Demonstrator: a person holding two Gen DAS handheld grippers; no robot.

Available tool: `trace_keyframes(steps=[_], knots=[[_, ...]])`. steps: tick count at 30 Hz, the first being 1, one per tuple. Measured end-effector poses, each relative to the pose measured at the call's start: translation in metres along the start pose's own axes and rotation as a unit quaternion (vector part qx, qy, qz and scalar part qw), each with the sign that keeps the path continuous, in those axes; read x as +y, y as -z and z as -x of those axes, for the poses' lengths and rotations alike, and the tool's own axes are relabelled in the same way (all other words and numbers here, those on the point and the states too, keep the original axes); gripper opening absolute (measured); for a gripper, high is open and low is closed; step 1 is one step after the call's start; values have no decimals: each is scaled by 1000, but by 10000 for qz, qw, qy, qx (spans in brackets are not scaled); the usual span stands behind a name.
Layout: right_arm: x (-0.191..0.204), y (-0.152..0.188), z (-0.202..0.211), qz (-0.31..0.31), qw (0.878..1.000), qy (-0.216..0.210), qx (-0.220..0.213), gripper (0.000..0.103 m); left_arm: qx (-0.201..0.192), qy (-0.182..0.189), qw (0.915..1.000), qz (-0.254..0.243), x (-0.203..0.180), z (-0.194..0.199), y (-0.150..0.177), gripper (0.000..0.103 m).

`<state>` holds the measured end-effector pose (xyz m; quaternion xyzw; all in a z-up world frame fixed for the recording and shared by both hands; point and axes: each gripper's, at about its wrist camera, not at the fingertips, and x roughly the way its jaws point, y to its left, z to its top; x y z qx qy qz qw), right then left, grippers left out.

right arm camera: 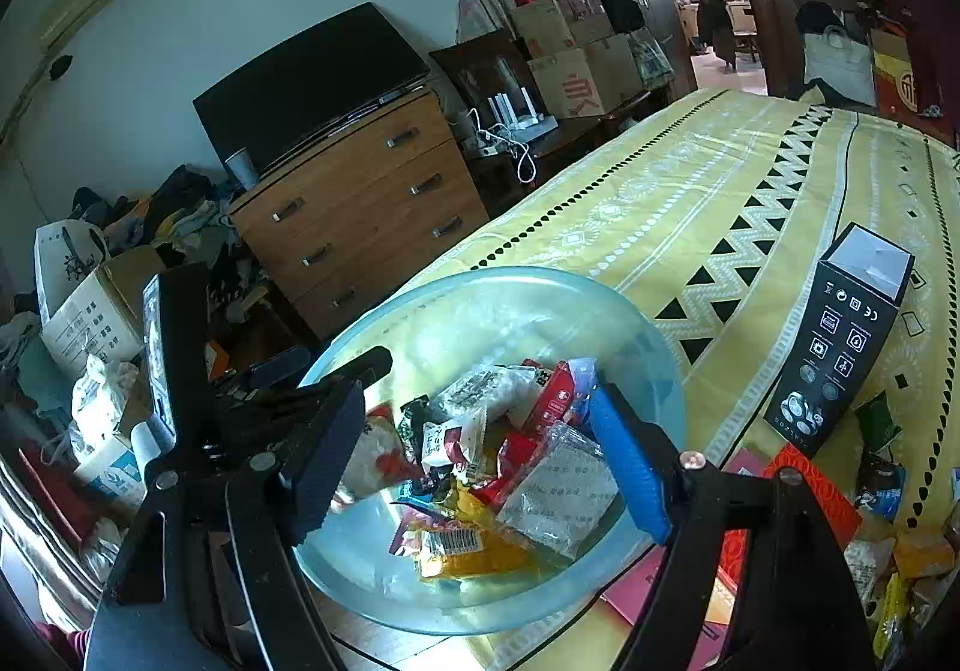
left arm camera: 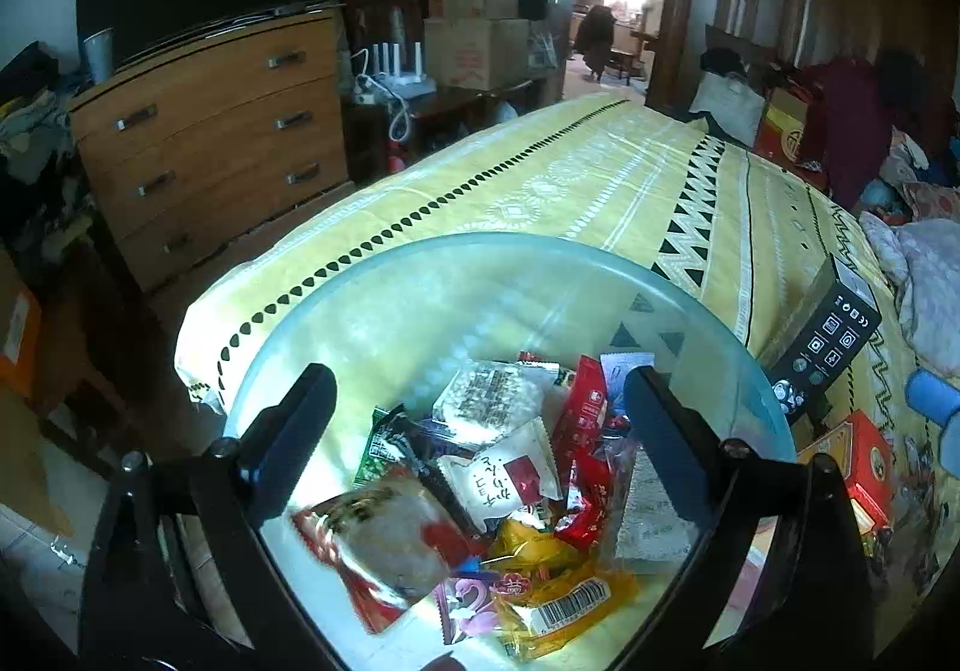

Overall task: Organize snacks
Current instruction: 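Open both tools to drop the bags into the glass bowl, then grasp the pink flower wrapper with right tool while left grasps green Wafer packet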

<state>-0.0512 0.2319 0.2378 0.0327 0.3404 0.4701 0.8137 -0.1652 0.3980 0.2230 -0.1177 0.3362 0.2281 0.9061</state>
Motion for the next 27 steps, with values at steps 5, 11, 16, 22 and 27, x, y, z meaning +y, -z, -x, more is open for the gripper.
trace_keyframes(steps=[5, 11, 16, 22, 27], knots=[[7, 10, 20, 172, 9997, 89, -154, 81, -202, -33, 9998, -71, -10, 17, 1, 97], [-9, 80, 92, 335, 9955, 677, -571, 81, -1290, 337, 9864, -960, -71, 83, 24, 101], [-95, 189, 147, -598, 9798, 1903, -136, 81, -1082, 1638, 9688, -1510, -140, 115, 64, 103], [-197, 276, 201, -1670, 9381, 3007, 420, 81, -56, 2644, 9293, -2578, -239, 113, 138, 98], [-248, 279, 195, -1488, 9284, 3323, 746, 81, 690, 2944, 9132, -2731, -275, 88, 167, 88]])
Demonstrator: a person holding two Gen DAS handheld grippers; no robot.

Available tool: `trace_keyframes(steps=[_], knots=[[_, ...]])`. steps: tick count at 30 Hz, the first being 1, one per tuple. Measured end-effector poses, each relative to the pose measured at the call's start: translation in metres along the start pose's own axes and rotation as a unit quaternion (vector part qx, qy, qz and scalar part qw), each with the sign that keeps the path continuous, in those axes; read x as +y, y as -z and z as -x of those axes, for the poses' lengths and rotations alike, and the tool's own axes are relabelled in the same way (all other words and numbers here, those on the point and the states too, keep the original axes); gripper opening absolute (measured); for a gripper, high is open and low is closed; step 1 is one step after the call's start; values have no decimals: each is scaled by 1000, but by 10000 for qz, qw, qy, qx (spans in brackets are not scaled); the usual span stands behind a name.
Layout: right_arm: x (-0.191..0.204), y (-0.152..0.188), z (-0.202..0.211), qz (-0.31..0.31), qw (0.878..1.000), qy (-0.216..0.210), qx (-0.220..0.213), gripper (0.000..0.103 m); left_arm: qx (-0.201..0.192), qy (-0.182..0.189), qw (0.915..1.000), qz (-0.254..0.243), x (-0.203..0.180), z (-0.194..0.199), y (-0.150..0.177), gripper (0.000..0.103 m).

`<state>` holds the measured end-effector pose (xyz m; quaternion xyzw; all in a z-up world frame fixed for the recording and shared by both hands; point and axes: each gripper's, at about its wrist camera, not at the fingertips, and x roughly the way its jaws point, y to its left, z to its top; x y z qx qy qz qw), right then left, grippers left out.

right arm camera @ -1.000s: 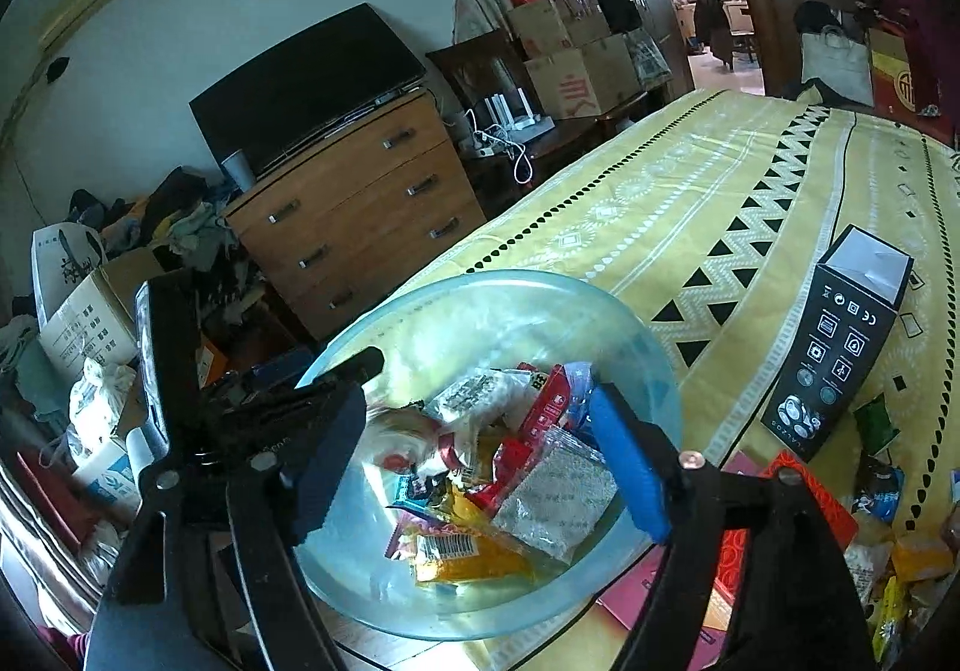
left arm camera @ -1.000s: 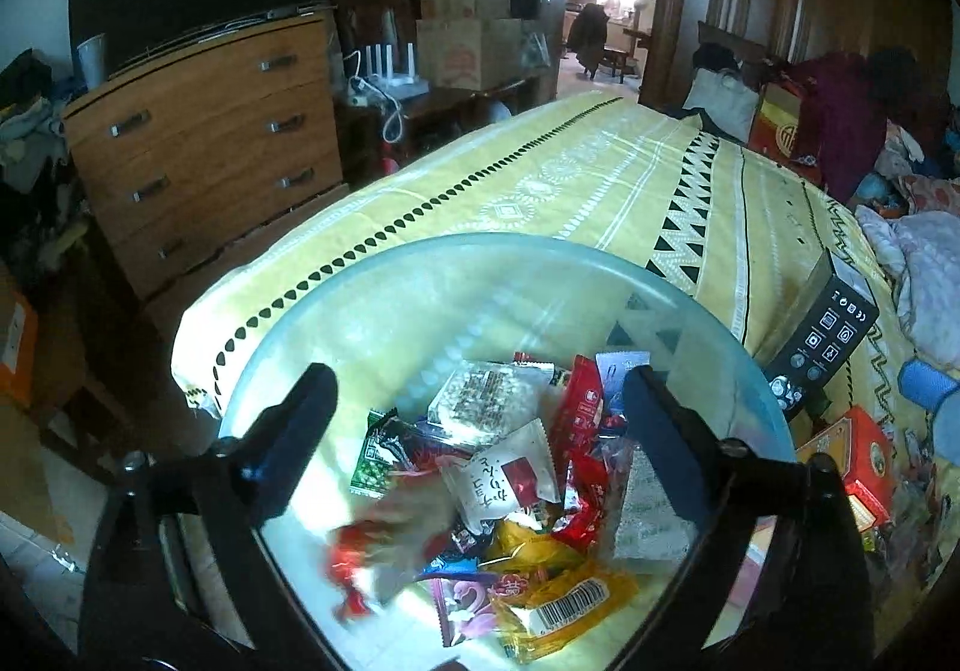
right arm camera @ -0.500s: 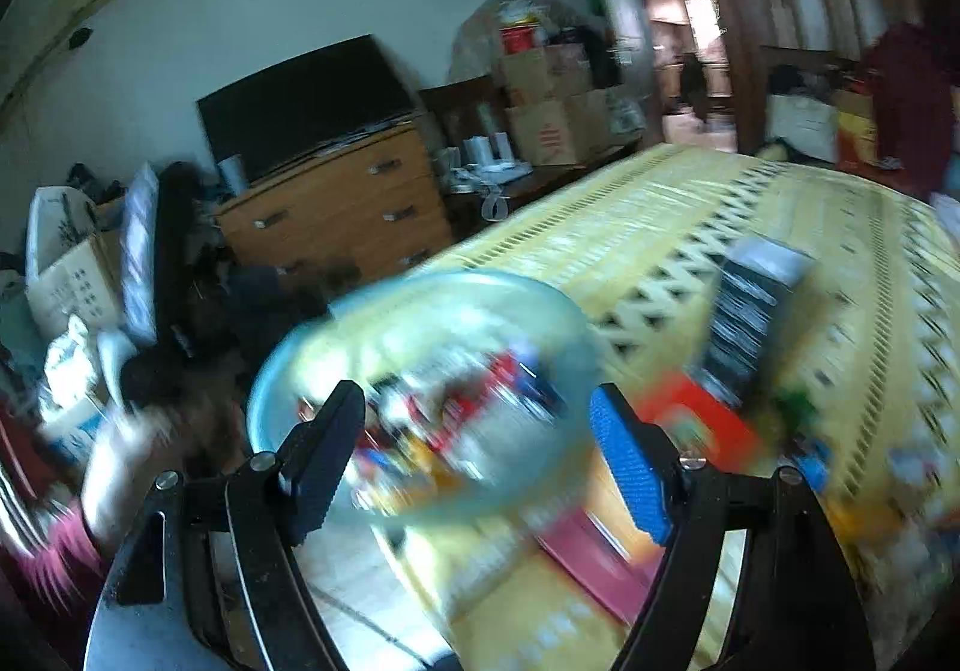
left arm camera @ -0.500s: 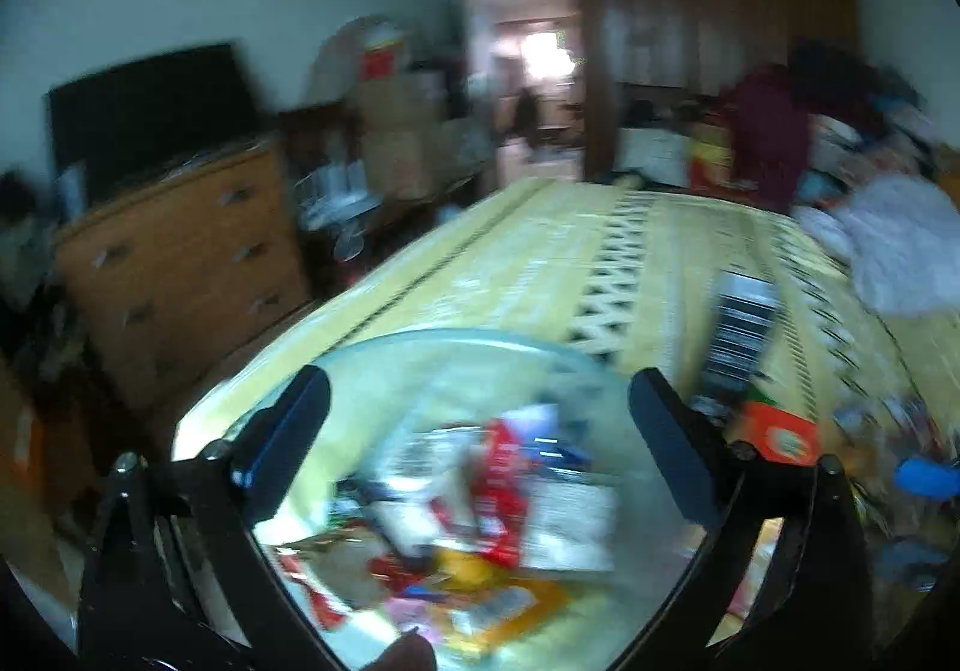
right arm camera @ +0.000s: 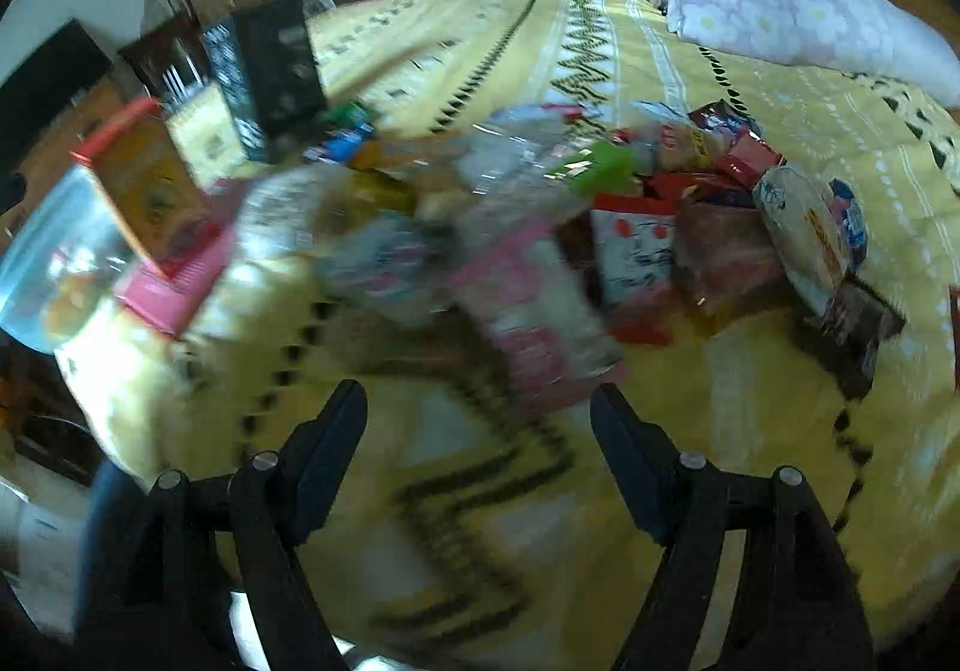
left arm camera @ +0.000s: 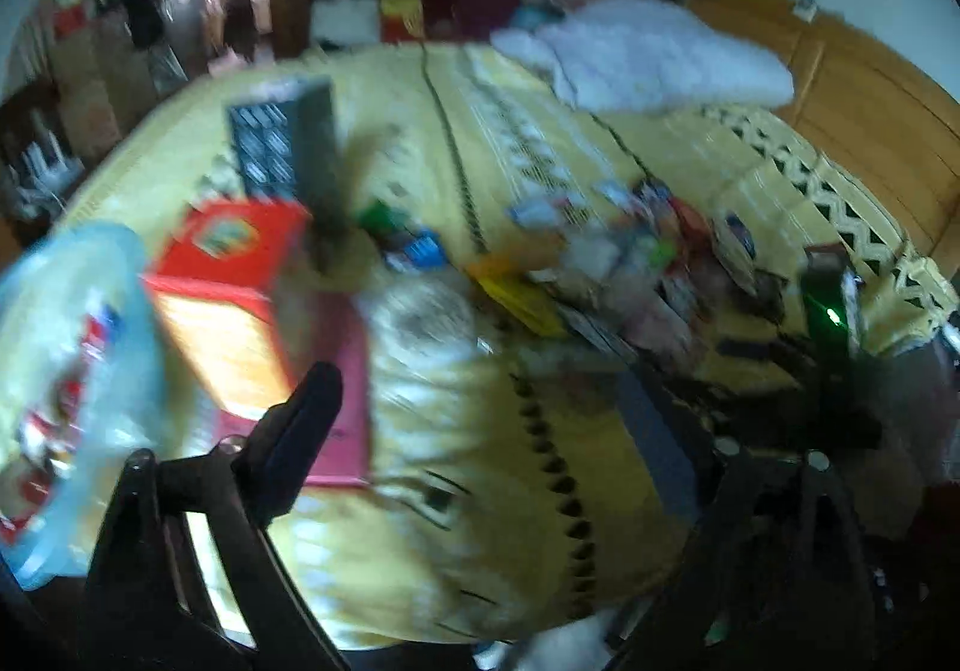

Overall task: Organize snacks
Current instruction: 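Grasp the pink flower wrapper with right tool while left grasps green Wafer packet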

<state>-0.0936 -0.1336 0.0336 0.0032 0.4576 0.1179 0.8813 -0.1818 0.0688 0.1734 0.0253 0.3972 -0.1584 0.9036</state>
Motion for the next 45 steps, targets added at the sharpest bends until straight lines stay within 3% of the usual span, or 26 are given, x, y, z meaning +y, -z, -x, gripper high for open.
trace_keyframes(steps=[5, 7, 8, 10, 12, 16, 18, 21, 25, 28, 33, 36, 41, 45], knots=[[-10, -12, -34, 443, 9989, 77, 163, 80, 342, 208, 9987, 310, -4, -32, 4, 84], [-14, -12, -48, 461, 9984, 58, 317, 74, 415, 266, 9980, 407, -8, -42, 9, 83], [-17, -10, -52, 451, 9982, 8, 400, 63, 469, 281, 9975, 443, -9, -50, 10, 81], [-24, -5, -53, 331, 9988, -105, 358, 59, 534, 317, 9972, 407, -14, -62, 10, 72], [-32, -2, -40, 60, 9994, -252, 219, 45, 650, 380, 9964, 400, -19, -76, 9, 60], [-52, 10, -6, -640, 9957, -667, -116, 44, 782, 551, 9952, 195, -41, -105, -1, 36], [-60, 17, 8, -860, 9931, -773, -192, 44, 694, 725, 9949, -70, -55, -111, -9, 35], [-72, 26, 19, -1087, 9899, -883, -206, 44, 729, 1529, 9841, -535, -86, -130, -28, 41], [-89, 31, 27, -1378, 9854, -966, -249, 44, 790, 1718, 9793, -717, -105, -163, -44, 53], [-101, 29, 31, -1512, 9830, -988, -317, 44, 1011, 1724, 9772, -713, -113, -187, -49, 53], [-109, 27, 30, -1589, 9814, -1025, -338, 44, 1000, 1328, 9794, -1142, -125, -198, -48, 51], [-108, 25, 27, -1620, 9805, -1062, -335, 44, 964, 1127, 9815, -1211, -125, -199, -44, 43], [-105, 24, 28, -1658, 9794, -1084, -392, 44, 868, 1102, 9834, -1150, -125, -185, -37, 40], [-105, 20, 36, -1671, 9794, -996, -534, 44, 458, 1035, 9888, -975, -123, -151, -42, 39]])
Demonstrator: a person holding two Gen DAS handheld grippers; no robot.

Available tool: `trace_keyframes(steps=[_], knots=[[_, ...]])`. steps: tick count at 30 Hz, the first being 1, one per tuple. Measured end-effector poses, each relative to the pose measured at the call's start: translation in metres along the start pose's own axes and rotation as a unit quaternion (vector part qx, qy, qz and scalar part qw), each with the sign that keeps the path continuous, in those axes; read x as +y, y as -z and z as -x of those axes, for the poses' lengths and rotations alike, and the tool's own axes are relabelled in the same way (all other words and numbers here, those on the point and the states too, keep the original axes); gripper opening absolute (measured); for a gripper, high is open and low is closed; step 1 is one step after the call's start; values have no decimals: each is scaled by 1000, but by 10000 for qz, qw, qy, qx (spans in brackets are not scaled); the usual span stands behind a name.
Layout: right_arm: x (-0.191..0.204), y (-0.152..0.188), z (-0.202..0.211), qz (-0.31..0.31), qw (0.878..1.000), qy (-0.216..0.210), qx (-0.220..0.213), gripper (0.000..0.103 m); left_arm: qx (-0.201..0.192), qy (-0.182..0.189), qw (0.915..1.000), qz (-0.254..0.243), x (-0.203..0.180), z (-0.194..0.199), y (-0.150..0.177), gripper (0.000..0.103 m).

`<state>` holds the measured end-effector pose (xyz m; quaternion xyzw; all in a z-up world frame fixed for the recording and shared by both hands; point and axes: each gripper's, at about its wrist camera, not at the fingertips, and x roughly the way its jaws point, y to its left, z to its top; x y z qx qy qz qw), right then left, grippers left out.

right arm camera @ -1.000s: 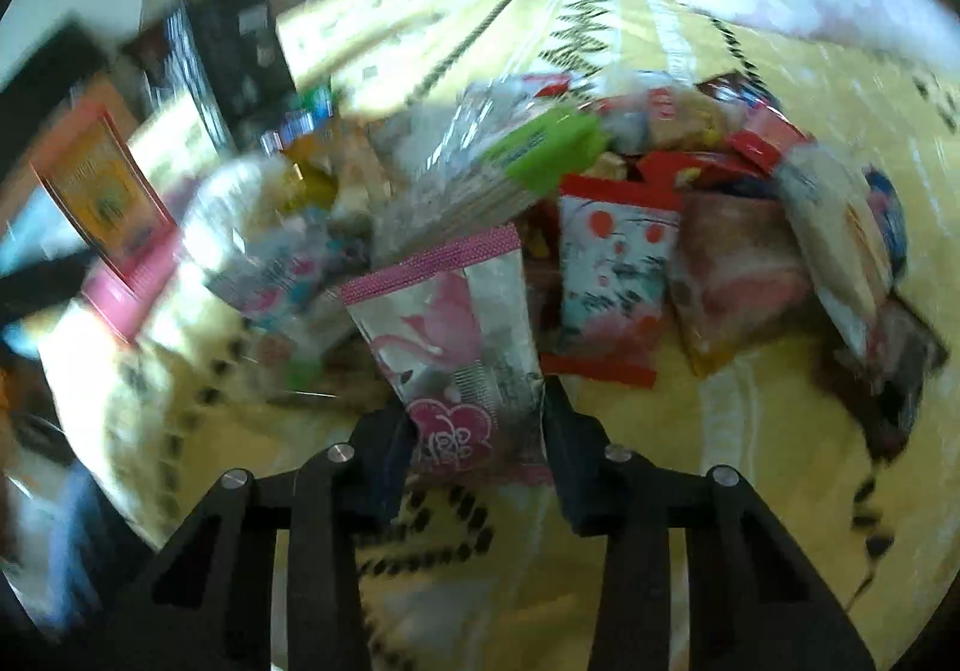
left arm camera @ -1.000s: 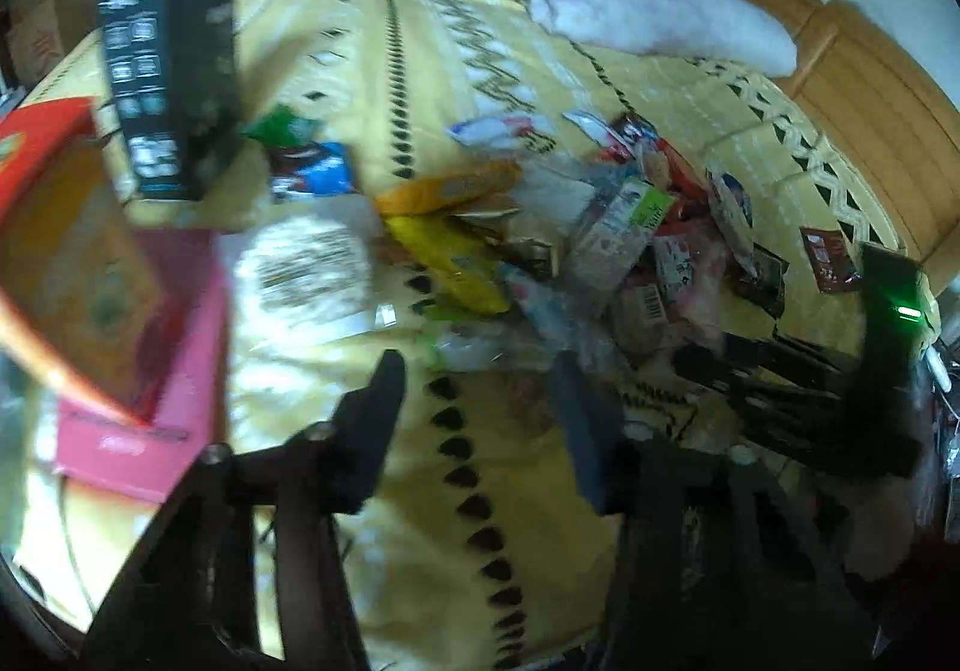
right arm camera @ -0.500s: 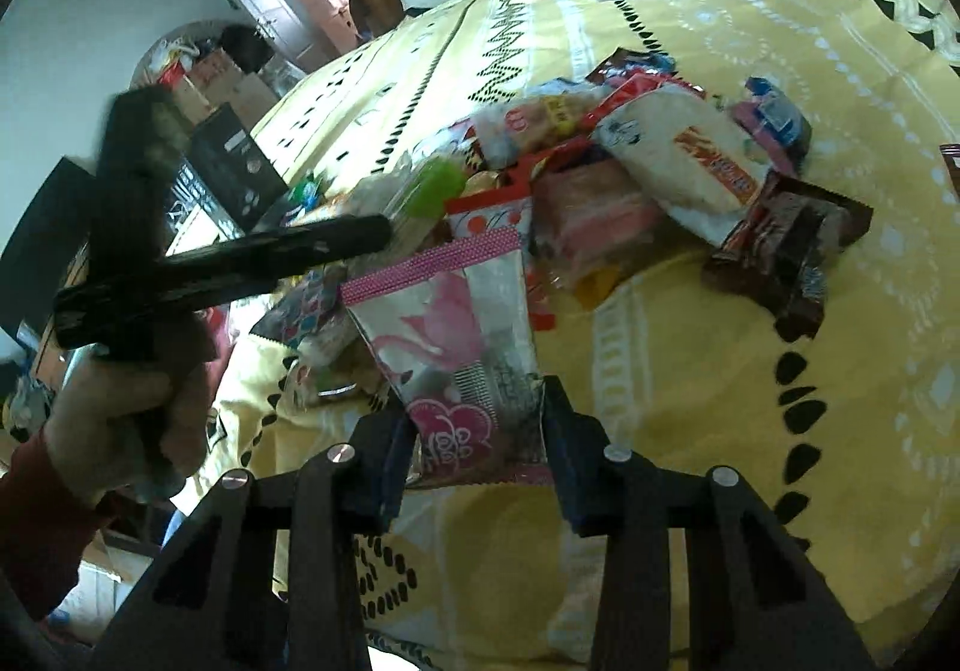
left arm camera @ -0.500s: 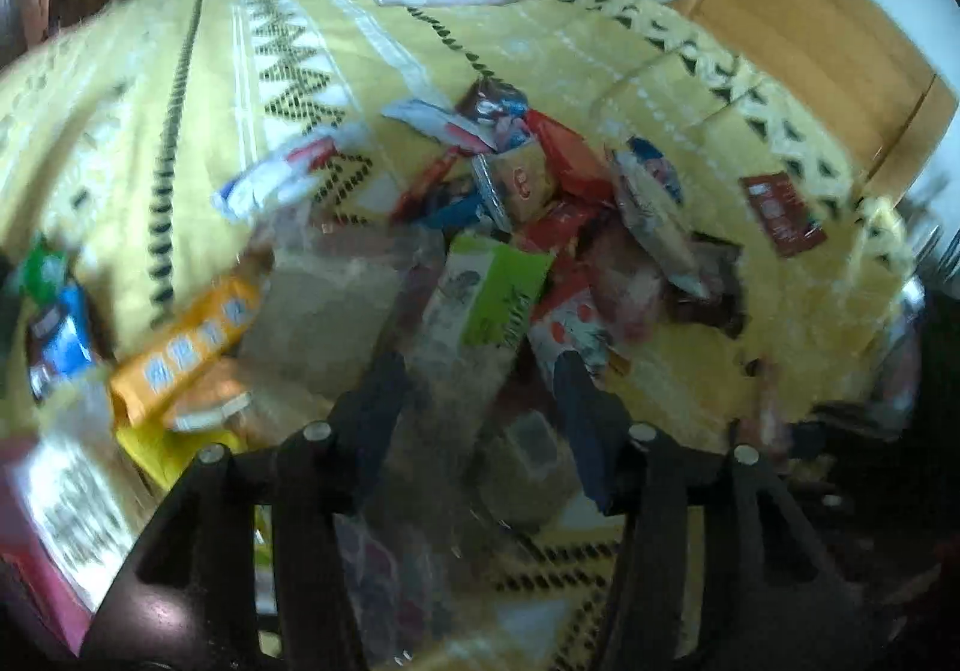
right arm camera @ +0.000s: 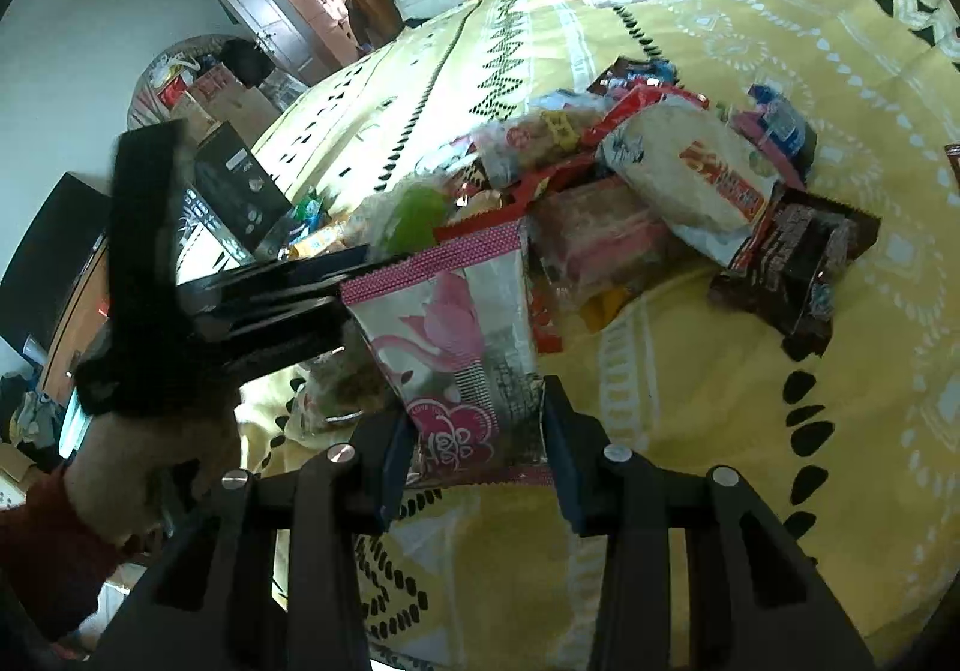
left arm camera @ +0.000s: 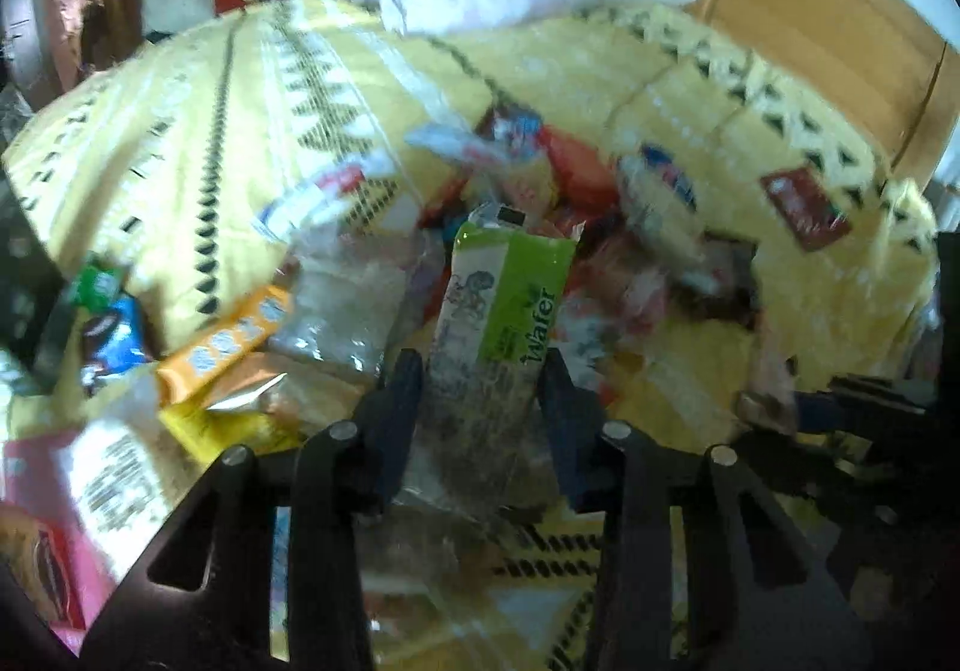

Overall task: Organize snacks
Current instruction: 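Grasp the pink flower wrapper with right tool while left grasps green Wafer packet, then carry the pink wrapper and green Wafer packet over the glass bowl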

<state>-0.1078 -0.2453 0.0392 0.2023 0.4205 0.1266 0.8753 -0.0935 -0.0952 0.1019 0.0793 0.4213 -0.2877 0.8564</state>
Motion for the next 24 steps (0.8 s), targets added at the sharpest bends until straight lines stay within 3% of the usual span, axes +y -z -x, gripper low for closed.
trace_keyframes(steps=[6, 11, 24], knots=[[19, -19, 24, 196, 9989, 110, -403, 44, -674, -635, 9956, 168, 4, 72, -8, 39], [48, -40, 35, 448, 9970, 28, -628, 44, -1094, -1529, 9813, 408, 29, 119, -9, 39], [144, -67, 44, 1221, 9885, -270, -849, 44, -1464, -2101, 9627, 871, 71, 177, 11, 37]])
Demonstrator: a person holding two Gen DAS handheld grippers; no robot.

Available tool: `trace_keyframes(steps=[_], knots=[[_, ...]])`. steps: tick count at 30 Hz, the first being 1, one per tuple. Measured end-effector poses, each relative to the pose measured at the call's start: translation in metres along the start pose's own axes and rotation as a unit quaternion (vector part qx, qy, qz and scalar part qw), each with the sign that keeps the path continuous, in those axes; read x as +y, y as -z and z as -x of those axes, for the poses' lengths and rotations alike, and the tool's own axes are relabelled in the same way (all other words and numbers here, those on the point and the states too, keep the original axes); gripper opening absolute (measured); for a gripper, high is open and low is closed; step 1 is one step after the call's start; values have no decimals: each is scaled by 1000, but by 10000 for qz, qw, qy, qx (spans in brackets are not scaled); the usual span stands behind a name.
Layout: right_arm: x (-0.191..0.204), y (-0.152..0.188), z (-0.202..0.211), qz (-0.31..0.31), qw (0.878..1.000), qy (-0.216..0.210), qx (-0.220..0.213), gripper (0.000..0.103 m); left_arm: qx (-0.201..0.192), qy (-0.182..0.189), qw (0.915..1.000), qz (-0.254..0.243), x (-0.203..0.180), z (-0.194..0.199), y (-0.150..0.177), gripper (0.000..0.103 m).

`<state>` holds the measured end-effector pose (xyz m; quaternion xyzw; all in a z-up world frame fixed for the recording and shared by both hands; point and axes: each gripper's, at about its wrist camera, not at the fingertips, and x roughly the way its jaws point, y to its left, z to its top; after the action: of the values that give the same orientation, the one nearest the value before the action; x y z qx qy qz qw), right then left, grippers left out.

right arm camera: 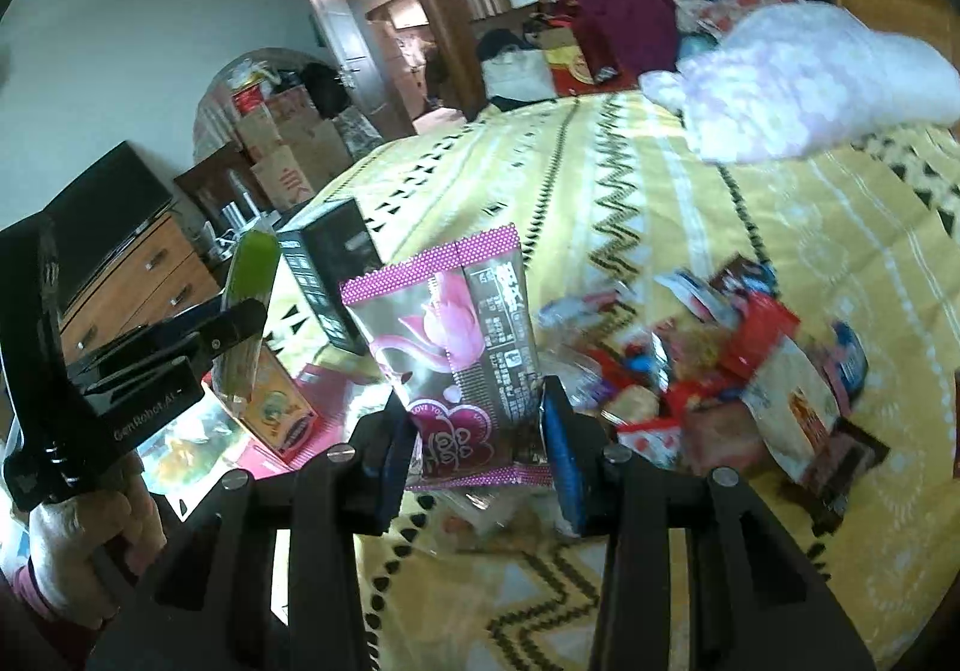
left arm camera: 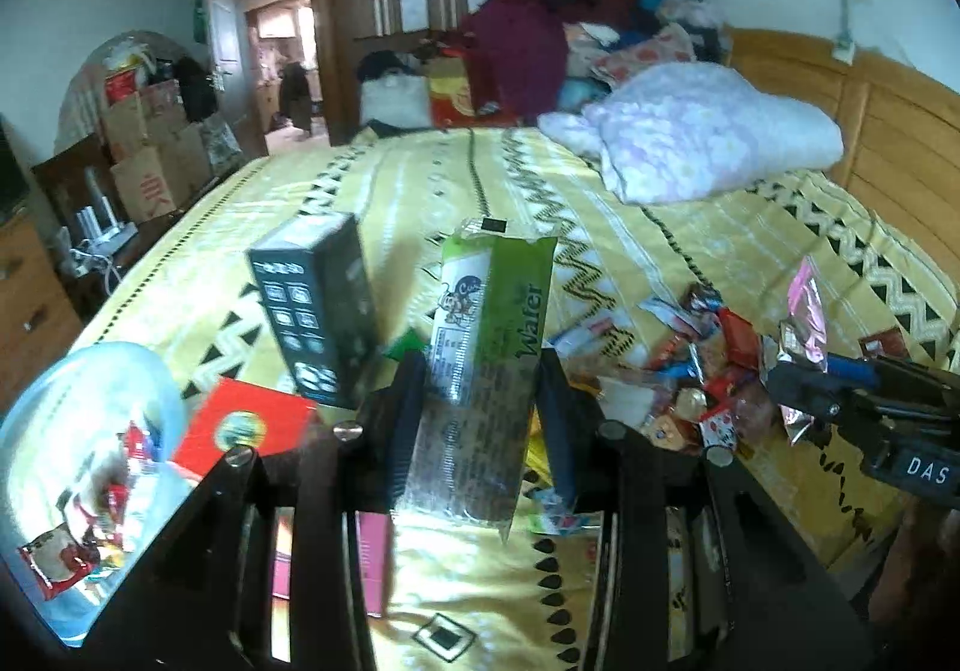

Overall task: Organize snacks
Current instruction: 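Carry the pink wrapper and green Wafer packet over the glass bowl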

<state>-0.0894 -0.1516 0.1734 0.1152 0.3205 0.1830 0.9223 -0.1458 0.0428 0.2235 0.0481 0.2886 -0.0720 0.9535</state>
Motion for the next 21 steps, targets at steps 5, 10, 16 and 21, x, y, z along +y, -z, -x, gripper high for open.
trace_keyframes(steps=[5, 10, 16, 21], knots=[[34, -22, -8, 317, 9993, -182, -49, 44, -176, -235, 9992, 264, 39, 17, -7, 37], [89, -47, -23, 690, 9962, -531, -60, 44, -281, -633, 9962, 534, 86, 32, -11, 37], [170, -65, -54, 1114, 9878, -1083, 29, 44, -224, -1277, 9853, 1112, 167, 46, -4, 37], [236, -69, -86, 1370, 9779, -1564, 225, 44, 18, -1765, 9722, 1536, 229, 49, 14, 36]])
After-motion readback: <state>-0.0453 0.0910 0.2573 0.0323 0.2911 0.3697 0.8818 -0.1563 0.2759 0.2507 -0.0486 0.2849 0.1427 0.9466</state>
